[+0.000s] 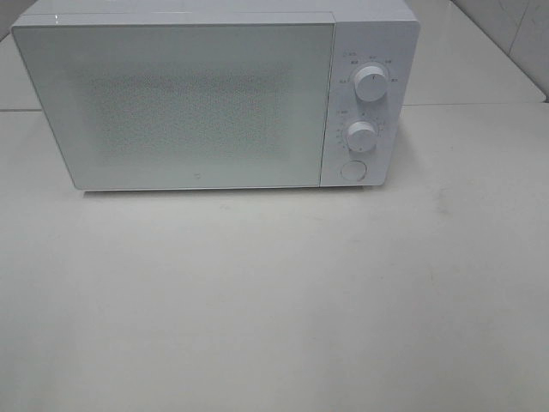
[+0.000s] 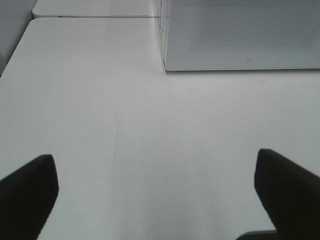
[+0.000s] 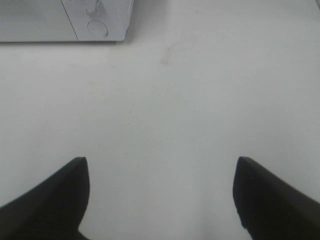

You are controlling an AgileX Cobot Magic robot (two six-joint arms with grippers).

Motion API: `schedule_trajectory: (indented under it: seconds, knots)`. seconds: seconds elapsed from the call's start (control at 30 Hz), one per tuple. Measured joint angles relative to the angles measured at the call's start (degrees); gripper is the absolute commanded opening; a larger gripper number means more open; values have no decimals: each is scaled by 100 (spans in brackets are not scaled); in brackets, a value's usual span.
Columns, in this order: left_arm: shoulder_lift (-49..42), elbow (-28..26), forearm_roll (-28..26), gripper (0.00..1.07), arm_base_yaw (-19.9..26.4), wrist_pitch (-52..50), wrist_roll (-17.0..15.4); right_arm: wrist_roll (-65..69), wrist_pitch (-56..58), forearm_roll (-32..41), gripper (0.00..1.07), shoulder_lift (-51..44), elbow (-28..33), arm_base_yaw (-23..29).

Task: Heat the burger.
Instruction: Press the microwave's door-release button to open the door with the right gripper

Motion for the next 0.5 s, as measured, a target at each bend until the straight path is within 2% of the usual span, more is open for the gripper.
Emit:
schedule_trajectory:
  seconds: [0.2,0.5]
  knots:
    - [0,0,0,100,0,0,0,0,0,29,76,-653,0,-189]
    - [0,0,0,100,0,0,0,-46,0,109,76,-762,0,-246]
